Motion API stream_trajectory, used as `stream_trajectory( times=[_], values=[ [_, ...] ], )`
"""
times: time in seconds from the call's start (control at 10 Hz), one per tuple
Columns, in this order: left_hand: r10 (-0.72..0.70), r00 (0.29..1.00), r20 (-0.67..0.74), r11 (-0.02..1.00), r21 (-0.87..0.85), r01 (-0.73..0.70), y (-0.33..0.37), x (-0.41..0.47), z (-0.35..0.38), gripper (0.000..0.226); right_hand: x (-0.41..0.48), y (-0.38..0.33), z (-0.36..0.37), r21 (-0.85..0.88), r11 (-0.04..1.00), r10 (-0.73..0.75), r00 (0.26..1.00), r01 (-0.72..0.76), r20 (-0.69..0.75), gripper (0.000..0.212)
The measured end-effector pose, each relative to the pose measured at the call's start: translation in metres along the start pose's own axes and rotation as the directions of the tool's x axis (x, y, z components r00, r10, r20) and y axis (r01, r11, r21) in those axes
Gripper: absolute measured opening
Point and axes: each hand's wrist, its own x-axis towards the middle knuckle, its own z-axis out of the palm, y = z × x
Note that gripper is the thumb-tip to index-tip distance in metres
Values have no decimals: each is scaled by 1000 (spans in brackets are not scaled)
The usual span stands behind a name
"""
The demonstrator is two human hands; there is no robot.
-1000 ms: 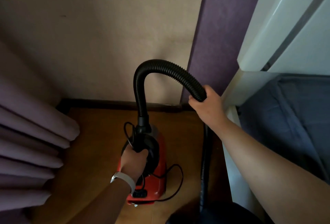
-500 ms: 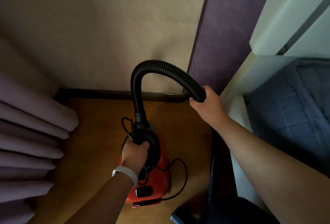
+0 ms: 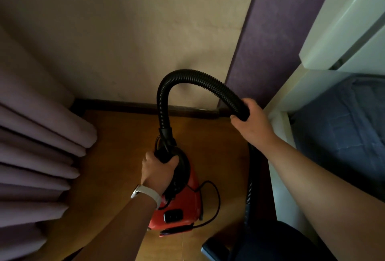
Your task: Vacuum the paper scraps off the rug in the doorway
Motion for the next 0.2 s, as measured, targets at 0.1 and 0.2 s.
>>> stream_trajectory(
  times=[0.1,0.2],
  values=[
    [14,999,34,995,95,-17,-2,-3,-8,88,-3,-2,-4,-1,1000,22,999,-22,30,46],
    [18,999,33,993,115,-22,-4,-2,-12,93,-6,-2,-3,-27,999,18,1000,-18,-10,45]
  ],
)
